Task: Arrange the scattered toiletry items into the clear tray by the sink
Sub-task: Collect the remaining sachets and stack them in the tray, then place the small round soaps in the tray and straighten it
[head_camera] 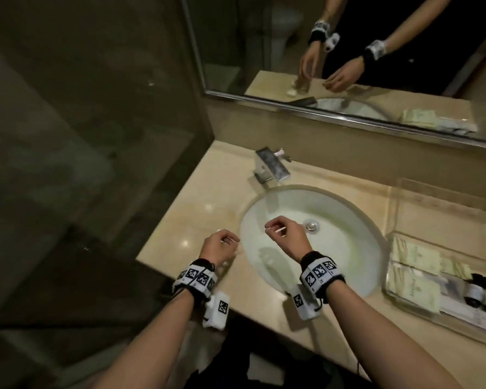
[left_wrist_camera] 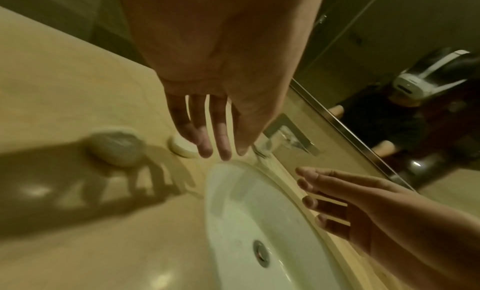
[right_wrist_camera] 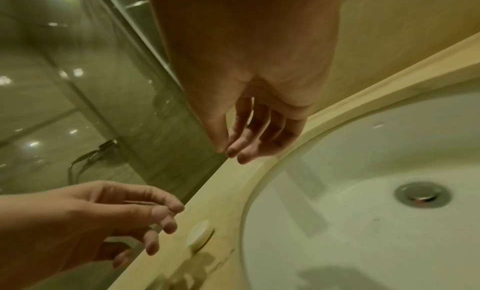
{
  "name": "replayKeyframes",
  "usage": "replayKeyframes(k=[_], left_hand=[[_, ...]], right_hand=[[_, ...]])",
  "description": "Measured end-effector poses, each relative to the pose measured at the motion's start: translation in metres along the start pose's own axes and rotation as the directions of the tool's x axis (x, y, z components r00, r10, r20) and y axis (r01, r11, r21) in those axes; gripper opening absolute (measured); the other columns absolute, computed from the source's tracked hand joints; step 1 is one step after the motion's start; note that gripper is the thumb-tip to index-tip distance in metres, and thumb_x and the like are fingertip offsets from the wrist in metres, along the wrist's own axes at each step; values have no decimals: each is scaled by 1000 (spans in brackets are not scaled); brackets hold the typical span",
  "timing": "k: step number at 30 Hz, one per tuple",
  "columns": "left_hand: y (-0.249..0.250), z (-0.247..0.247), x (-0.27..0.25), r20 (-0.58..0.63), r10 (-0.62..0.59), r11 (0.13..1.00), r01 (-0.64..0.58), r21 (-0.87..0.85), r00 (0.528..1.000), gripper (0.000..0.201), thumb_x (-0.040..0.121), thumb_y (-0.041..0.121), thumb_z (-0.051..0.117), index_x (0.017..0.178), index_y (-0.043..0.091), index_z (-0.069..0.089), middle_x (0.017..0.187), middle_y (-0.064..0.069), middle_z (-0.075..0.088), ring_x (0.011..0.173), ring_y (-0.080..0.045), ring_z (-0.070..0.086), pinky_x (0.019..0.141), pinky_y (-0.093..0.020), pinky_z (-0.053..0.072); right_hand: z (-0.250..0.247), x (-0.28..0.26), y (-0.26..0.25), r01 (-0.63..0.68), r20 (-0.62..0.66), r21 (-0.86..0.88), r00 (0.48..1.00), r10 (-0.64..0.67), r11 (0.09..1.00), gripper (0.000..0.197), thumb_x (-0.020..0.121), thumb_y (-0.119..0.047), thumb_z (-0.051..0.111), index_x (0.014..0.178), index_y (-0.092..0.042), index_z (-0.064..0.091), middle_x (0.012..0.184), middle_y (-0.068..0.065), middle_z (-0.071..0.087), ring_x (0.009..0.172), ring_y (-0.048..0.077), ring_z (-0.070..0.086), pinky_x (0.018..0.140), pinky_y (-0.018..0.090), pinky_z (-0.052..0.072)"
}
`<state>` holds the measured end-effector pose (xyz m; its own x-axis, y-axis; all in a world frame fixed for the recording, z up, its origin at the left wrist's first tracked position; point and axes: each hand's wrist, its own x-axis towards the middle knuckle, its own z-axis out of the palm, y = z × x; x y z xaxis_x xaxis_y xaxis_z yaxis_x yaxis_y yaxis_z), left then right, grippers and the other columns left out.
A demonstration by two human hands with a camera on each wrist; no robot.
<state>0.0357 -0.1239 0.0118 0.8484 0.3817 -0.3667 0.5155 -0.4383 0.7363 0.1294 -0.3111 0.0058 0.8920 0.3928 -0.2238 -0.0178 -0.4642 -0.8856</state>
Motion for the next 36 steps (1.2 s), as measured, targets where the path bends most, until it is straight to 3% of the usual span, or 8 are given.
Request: replayKeyframes(k=[3, 6, 8, 14, 21, 26, 32, 36], left_hand=[[-27, -25, -1, -56, -111, 993, 108, -54, 992, 17, 78, 2, 65, 87, 15, 68, 79, -1, 64, 64, -11, 57, 53, -4, 39], [-54, -47, 8, -37, -145, 989, 144, -26, 989, 30, 67, 6, 79, 93, 16, 66, 88, -3, 66, 78, -13, 60, 64, -7, 40], [-69, -56, 14, -2, -137, 991, 137, 5, 991, 44, 60, 7, 85, 97, 18, 66, 98, -5, 65, 77, -10, 57, 66, -11, 42], [-89, -60, 27, 246, -21, 992, -10, 127, 969, 60, 49, 6, 87, 102, 24, 68, 100, 2, 50, 68, 0, 43, 66, -14, 41], [-92, -51, 39, 241, 58, 980, -102, 173, 969, 47, 57, 6, 86, 98, 23, 70, 98, -3, 56, 68, 0, 41, 65, -11, 37], [-63, -40, 48, 247, 104, 981, -141, 137, 963, 44, 61, 7, 81, 98, 26, 68, 98, -3, 57, 66, -1, 43, 67, -16, 41], [3, 7, 58, 365, 180, 964, -238, 120, 914, 47, 60, 8, 84, 99, 26, 67, 100, -6, 59, 75, -17, 54, 71, -22, 47], [65, 68, 45, 437, 287, 932, -354, 77, 852, 43, 64, 11, 83, 100, 28, 66, 100, -4, 61, 69, -14, 50, 69, -18, 44]], right_hand=[[40, 14, -12, 11, 82, -32, 997, -8, 999, 9, 83, -14, 69, 92, -13, 71, 83, -5, 68, 65, 4, 58, 64, 11, 46], [79, 31, -19, 6, 160, -74, 987, 6, 997, 15, 80, -12, 72, 95, -14, 69, 88, 1, 68, 71, 13, 60, 76, 29, 55], [98, 41, -20, -9, 191, -141, 981, 36, 990, 26, 76, -11, 77, 100, -12, 69, 97, 5, 66, 81, 16, 60, 80, 31, 53], [128, 57, -15, -15, 243, -315, 965, 96, 949, 48, 67, -12, 83, 111, -17, 64, 114, 6, 54, 95, 17, 54, 84, 21, 42], [134, 60, -7, -17, 202, -322, 976, 87, 947, 42, 70, -14, 83, 108, -19, 65, 109, 3, 53, 90, 15, 53, 84, 22, 43], [100, 52, -8, -36, 120, -249, 990, 68, 968, 46, 67, -15, 85, 108, -22, 64, 108, 2, 53, 83, 18, 59, 85, 30, 53], [7, 20, 8, -57, -54, -217, 997, 46, 975, 46, 73, -19, 83, 114, -22, 63, 107, 0, 51, 77, 10, 59, 70, 6, 42], [-74, -21, 35, -129, -229, -170, 970, 88, 977, 44, 73, -18, 83, 113, -24, 64, 107, -1, 53, 76, 9, 61, 66, 2, 41]])
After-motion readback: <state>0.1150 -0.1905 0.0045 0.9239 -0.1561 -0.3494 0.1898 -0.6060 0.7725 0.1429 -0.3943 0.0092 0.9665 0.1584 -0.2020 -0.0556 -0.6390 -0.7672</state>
